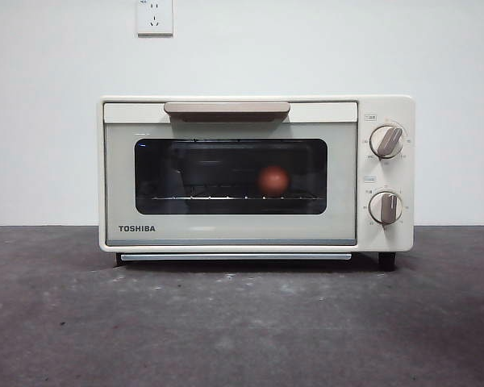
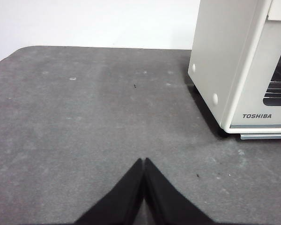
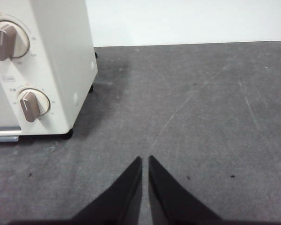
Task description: Eggoven
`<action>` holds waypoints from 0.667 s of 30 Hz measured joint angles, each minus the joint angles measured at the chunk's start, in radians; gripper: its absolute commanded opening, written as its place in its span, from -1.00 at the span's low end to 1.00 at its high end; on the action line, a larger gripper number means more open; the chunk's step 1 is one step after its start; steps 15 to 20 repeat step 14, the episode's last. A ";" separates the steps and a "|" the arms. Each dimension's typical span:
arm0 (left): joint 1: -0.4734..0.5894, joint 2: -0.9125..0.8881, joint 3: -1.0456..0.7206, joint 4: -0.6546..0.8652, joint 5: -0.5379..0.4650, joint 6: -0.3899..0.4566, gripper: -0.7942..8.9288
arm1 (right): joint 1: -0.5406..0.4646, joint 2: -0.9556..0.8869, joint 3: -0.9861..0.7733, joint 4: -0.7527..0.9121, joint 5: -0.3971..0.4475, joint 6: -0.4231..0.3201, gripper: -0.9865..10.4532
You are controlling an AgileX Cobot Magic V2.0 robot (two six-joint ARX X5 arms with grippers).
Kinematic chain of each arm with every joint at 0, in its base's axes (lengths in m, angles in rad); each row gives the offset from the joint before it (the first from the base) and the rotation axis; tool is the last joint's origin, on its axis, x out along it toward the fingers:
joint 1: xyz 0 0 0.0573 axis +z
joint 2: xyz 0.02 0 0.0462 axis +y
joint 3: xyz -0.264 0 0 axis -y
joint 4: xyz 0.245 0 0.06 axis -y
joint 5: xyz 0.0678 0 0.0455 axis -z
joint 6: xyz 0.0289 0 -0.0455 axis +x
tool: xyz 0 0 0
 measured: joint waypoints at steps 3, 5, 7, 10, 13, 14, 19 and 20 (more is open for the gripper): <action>0.000 0.000 0.000 0.000 0.000 0.000 -0.82 | 0.000 0.000 0.000 0.021 0.000 0.000 -0.82; 0.000 0.000 0.000 0.000 0.000 0.000 -0.82 | 0.000 0.000 0.000 0.031 0.000 0.000 -0.82; 0.000 0.000 0.000 0.000 0.000 0.000 -0.82 | 0.000 0.000 0.000 0.045 0.000 0.000 -0.82; 0.000 0.000 0.000 0.000 0.000 0.000 -0.82 | 0.000 0.000 0.000 0.051 0.000 0.000 -0.82; 0.000 0.000 0.000 0.000 0.000 0.000 -0.82 | 0.000 0.000 0.000 0.051 0.000 0.000 -0.82; 0.000 0.000 0.000 0.000 0.000 0.000 -0.82 | 0.000 0.000 0.000 0.051 0.000 0.000 -0.82; 0.000 0.000 0.000 0.000 0.000 0.000 -0.82 | 0.000 0.000 0.000 0.051 0.000 0.000 -0.82; 0.000 0.000 0.000 0.000 0.000 0.000 -0.82 | 0.000 0.000 0.000 0.051 0.000 0.000 -0.82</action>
